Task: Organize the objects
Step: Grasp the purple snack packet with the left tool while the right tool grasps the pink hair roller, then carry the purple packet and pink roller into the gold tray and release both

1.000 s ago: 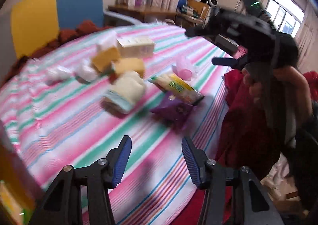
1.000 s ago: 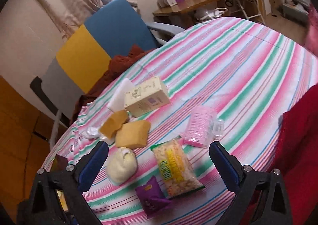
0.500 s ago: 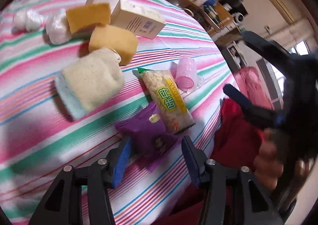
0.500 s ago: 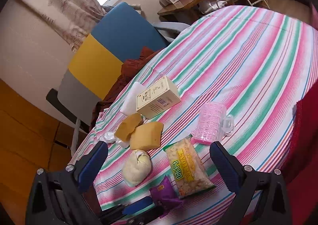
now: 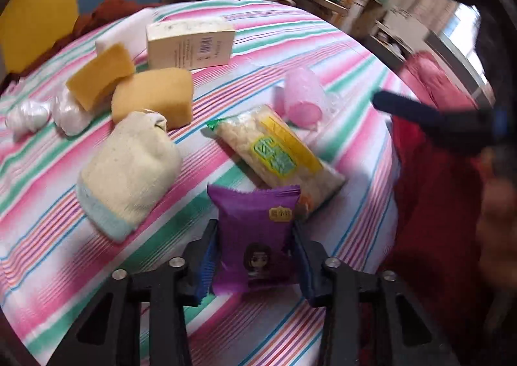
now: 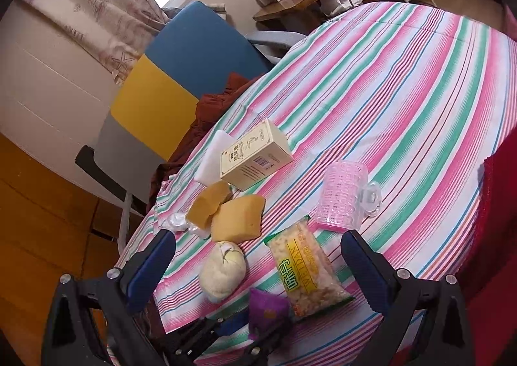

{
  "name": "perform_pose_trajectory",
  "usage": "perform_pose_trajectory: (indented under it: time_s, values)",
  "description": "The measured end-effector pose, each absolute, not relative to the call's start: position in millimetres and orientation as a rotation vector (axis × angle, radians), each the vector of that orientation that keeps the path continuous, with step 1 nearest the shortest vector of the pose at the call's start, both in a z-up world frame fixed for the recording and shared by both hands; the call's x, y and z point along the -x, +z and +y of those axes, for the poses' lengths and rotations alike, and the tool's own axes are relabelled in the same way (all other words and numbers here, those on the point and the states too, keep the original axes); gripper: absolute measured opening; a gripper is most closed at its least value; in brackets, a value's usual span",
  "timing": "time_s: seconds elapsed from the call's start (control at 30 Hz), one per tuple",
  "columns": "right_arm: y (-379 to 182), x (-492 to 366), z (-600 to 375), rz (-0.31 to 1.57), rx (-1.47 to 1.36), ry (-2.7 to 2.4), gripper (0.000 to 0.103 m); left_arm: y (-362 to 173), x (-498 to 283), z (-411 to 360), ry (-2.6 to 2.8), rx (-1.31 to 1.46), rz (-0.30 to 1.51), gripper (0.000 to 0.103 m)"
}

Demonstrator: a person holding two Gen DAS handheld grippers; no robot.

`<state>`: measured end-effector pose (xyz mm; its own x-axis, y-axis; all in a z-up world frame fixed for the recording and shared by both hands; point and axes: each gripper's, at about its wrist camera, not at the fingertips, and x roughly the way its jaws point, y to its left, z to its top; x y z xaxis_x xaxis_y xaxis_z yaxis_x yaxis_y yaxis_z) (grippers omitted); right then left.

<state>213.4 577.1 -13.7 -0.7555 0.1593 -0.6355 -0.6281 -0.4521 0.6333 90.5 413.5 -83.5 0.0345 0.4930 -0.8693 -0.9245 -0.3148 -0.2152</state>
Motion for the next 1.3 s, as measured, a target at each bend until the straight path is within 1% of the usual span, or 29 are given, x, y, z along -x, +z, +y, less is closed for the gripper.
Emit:
perform_pose_trajectory:
  time_s: [0.17, 0.27, 0.43, 0.5, 0.6, 0.73, 0.77, 0.8, 0.83, 0.87, 1.03, 1.13, 1.3]
  values:
    - [-20.2, -215.1, 582.4, 1.315, 0.707, 2.171, 0.103, -83.0, -67.3, 376.6, 1.605, 1.158, 0.456, 0.04]
    - [-24.5, -213.0, 585.0, 1.327, 0.751, 2.114, 0.103, -81.7, -55.1, 348.1, 1.667, 1.133, 0.443, 0.041]
    - [-30.9, -198.5, 597.4, 1.267, 0.876, 1.981, 0.102, -83.1, -38.7, 314.2, 1.689, 1.155, 0.378, 0.041]
    - [-29.8, -191.7, 606.9, 1.207, 0.883, 1.957, 0.096, -83.8, -35.5, 307.2, 1.685, 1.157, 0.359, 0.041]
    - [-39.0, -176.5, 623.3, 1.144, 0.948, 1.899, 0.091, -86.4, -32.5, 306.6, 1.676, 1.164, 0.324, 0.041]
    - [-61.3, -162.8, 635.5, 1.097, 1.04, 1.817, 0.089, -86.6, -32.9, 303.6, 1.678, 1.152, 0.313, 0.041]
    - [-65.5, -161.0, 637.4, 1.105, 1.05, 1.81, 0.085, -87.7, -32.8, 305.3, 1.678, 1.155, 0.303, 0.041]
    - [-68.5, -159.8, 638.9, 1.103, 1.057, 1.804, 0.076, -88.5, -32.1, 305.8, 1.677, 1.158, 0.294, 0.041]
    - [-70.1, -158.2, 639.6, 1.09, 1.069, 1.803, 0.07, -88.6, -32.5, 305.7, 1.677, 1.159, 0.289, 0.041]
    - [-71.7, -156.3, 639.5, 1.076, 1.086, 1.803, 0.061, -89.6, -32.0, 307.0, 1.677, 1.16, 0.283, 0.041]
    - [-70.1, -149.2, 633.9, 1.013, 1.111, 1.845, 0.059, -89.9, -34.1, 306.8, 1.687, 1.146, 0.286, 0.041]
    - [-61.2, -149.9, 630.5, 0.988, 1.063, 1.903, 0.058, -90.1, -36.0, 306.5, 1.691, 1.134, 0.291, 0.039]
    - [-46.1, -151.2, 621.2, 0.962, 0.994, 1.992, 0.058, -85.2, -30.9, 301.4, 1.693, 1.163, 0.237, 0.037]
